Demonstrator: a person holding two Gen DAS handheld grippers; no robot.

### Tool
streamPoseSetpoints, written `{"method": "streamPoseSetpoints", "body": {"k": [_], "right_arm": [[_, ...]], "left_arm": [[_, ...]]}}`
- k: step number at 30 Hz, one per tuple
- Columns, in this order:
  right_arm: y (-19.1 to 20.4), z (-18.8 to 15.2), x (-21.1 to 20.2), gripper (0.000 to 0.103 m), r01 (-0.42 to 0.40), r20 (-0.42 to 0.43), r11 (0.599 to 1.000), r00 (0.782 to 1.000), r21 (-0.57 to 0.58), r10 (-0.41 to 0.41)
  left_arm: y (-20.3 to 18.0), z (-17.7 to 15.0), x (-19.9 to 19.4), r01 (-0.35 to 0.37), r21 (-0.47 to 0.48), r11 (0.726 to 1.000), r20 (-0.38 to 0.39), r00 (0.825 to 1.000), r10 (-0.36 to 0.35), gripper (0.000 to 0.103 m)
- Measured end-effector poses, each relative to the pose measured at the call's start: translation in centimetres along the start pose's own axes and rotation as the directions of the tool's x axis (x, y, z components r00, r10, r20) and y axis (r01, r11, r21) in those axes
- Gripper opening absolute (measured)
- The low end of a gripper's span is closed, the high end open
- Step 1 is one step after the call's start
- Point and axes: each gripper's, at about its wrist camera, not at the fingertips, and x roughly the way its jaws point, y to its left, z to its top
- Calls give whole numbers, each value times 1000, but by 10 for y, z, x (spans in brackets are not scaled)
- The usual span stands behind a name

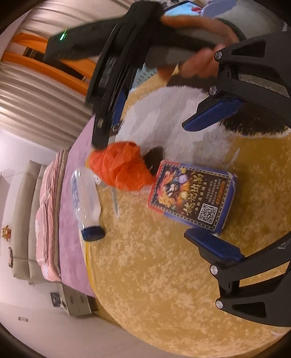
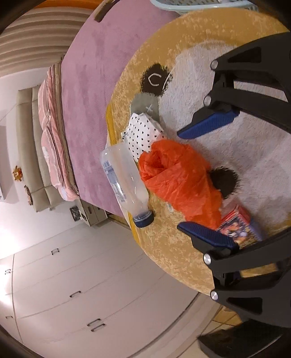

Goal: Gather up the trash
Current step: 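Grasp the orange plastic bag with the right tool while the left tool grasps the blue card box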

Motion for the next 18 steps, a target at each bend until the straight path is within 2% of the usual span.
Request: {"method": "streamPoseSetpoints", "body": {"k": [2, 4, 5, 7, 11, 15, 16, 17, 18], "right_arm": [[2, 1, 10, 82, 37, 1, 999, 999, 5, -37], [1, 1, 20, 82, 50, -11, 999, 999, 19, -49], [1, 1, 24, 82, 52, -13, 998, 999, 24, -52], [-1, -2, 30, 82, 61, -11, 998, 998, 28, -60], [1, -4, 38, 82, 68, -11, 998, 998, 15, -68], [7, -5, 39, 82, 89, 0, 996, 996, -18, -89], [7, -6, 40, 81, 90, -5, 996, 996, -24, -90], [8, -6, 41, 78, 90, -11, 995, 996, -32, -90], [10, -7, 42, 72, 89, -16, 995, 996, -36, -90]], "left_arm": [[-1, 0, 3, -59, 16, 998, 5, 998, 59, 85], [2, 0, 5, -169, 11, 986, 43, 985, 168, 85], [6, 0, 5, -183, -9, 983, 59, 981, 183, 85], [13, -2, 6, -122, -47, 991, 48, 991, 125, 86], [10, -1, 7, -78, -6, 997, 32, 996, 78, 87], [-11, -2, 20, -154, 89, 984, -7, 988, 156, 84], [-14, -3, 23, -178, 104, 979, -16, 983, 180, 81], [-15, -4, 25, -187, 108, 976, -25, 981, 191, 72], [-15, -4, 27, -199, 105, 974, -42, 978, 204, 65]]}}
